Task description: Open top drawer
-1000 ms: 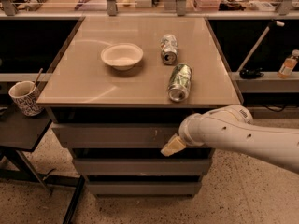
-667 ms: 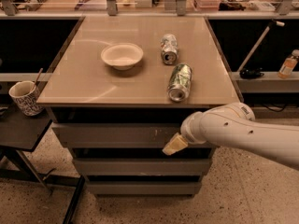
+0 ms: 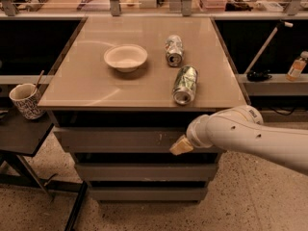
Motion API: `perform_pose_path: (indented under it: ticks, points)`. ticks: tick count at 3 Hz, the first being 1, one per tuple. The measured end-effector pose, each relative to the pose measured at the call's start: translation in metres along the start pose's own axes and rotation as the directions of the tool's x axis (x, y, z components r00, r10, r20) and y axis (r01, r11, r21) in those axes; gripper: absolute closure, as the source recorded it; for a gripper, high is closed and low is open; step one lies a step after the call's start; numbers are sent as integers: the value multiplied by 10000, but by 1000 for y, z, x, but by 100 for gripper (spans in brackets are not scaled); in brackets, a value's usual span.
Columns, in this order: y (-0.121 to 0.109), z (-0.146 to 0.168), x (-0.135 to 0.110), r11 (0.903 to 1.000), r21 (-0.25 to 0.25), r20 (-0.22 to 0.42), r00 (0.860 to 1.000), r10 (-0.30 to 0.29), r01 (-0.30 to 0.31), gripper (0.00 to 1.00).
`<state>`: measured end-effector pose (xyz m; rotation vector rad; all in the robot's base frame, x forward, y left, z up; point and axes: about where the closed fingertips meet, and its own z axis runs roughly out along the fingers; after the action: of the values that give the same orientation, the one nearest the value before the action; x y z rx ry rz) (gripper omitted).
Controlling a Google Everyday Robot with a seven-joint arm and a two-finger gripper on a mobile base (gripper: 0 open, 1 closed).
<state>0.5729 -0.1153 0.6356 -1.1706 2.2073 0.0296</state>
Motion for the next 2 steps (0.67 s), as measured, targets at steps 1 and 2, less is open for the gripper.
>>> perform_pose_path:
  ticks: [1, 2]
  points:
    - [0, 0, 0, 10000, 0, 0, 10000, 0, 0, 42]
    - [-2, -5, -4, 10000, 1, 0, 10000, 0, 0, 66]
